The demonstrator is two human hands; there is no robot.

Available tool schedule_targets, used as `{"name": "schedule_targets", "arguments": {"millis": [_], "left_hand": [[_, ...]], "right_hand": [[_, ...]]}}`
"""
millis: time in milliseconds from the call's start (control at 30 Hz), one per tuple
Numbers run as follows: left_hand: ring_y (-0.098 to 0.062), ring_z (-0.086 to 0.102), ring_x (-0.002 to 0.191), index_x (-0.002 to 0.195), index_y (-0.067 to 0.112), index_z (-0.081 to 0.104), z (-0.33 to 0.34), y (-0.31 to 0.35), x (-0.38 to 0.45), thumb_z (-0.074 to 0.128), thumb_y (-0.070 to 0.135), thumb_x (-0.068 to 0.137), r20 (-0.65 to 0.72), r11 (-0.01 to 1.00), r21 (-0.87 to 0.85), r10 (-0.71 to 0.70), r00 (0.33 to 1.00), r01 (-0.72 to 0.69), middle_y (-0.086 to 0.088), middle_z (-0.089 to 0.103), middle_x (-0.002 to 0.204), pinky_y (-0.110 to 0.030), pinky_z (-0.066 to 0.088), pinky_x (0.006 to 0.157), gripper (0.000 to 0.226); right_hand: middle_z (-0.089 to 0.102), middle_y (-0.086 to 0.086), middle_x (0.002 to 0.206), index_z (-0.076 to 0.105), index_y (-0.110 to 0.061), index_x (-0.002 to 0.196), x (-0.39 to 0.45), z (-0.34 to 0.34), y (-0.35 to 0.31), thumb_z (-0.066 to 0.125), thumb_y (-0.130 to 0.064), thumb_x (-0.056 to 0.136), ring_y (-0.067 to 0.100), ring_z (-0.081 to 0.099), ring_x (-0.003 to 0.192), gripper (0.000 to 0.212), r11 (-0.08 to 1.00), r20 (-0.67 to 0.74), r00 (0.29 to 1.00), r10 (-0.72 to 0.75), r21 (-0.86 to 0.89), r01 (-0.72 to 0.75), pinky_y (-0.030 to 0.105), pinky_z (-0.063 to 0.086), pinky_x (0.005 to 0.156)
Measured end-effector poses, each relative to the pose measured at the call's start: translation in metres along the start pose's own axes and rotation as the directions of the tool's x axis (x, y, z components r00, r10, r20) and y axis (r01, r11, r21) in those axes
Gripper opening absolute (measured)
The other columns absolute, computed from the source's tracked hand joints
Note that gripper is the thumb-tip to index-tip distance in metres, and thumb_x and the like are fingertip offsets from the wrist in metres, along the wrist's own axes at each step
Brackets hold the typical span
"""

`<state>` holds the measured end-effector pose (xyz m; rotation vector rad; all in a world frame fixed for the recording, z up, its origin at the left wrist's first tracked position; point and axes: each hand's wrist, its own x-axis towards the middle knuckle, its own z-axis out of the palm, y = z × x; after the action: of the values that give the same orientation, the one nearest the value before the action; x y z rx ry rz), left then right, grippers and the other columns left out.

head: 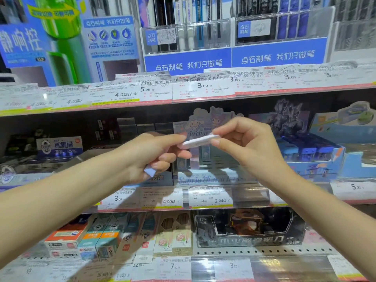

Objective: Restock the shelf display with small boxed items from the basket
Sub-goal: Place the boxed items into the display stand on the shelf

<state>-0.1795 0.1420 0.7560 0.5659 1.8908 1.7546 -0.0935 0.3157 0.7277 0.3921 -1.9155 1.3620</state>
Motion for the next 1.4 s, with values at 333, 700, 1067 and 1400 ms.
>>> {"name": "schedule_targets", "arguments": {"millis": [333,700,1067,1400], "left_hand": [[-0.01,0.025,0.036,0.083,0.008,0.058,0.004,0.003,-0.002,0.07,0.002,0.078,0.029,0.902,0.359,0.245,0.969,-0.239,-0.004,0.039,0.053,-0.015,0.017,0.037,0.014],[-0.026,0.06,0.095,0.119,0.017,0.054,-0.005,-0.004,0.003,0.042,0.023,0.073,0.292,0.073,0.929,0.456,0.841,-0.362,-0.008,0.064,0.11,-0.038,0.049,0.082,0.048],[0.003,0.053,0.075,0.142,0.04,0.03,-0.01,-0.005,0.006,0.044,0.004,0.081,0.363,-0.103,0.932,0.274,0.891,-0.348,0.015,0.04,0.147,-0.009,0.03,0.056,0.072],[0.0,0.046,0.049,0.14,0.041,0.033,-0.01,-0.002,0.009,0.045,0.004,0.08,0.363,-0.105,0.932,0.27,0.892,-0.347,0.012,0.05,0.141,-0.018,0.035,0.05,0.072]], "right_hand": [[0.065,-0.001,0.096,0.056,-0.022,0.104,0.0,0.002,-0.003,0.071,-0.015,0.073,0.013,0.064,0.086,0.035,0.984,0.269,0.947,0.175,-0.047,-0.169,0.031,0.053,0.08],[0.06,0.007,0.093,0.054,-0.033,0.109,0.027,-0.006,0.013,0.064,-0.005,0.08,0.024,0.062,0.077,0.041,0.942,0.205,0.969,0.14,-0.329,-0.066,0.035,0.051,0.077],[0.049,-0.005,0.079,0.048,-0.037,0.082,0.026,0.007,0.048,0.064,0.003,0.078,0.007,0.052,0.06,0.043,0.969,0.039,0.995,0.089,-0.235,-0.078,0.012,0.046,0.066],[0.062,0.006,0.078,0.067,-0.011,0.073,0.025,0.009,0.056,0.066,-0.01,0.081,0.014,0.06,0.072,0.008,0.93,-0.022,0.999,-0.04,-0.367,0.029,0.02,0.048,0.068]]}}
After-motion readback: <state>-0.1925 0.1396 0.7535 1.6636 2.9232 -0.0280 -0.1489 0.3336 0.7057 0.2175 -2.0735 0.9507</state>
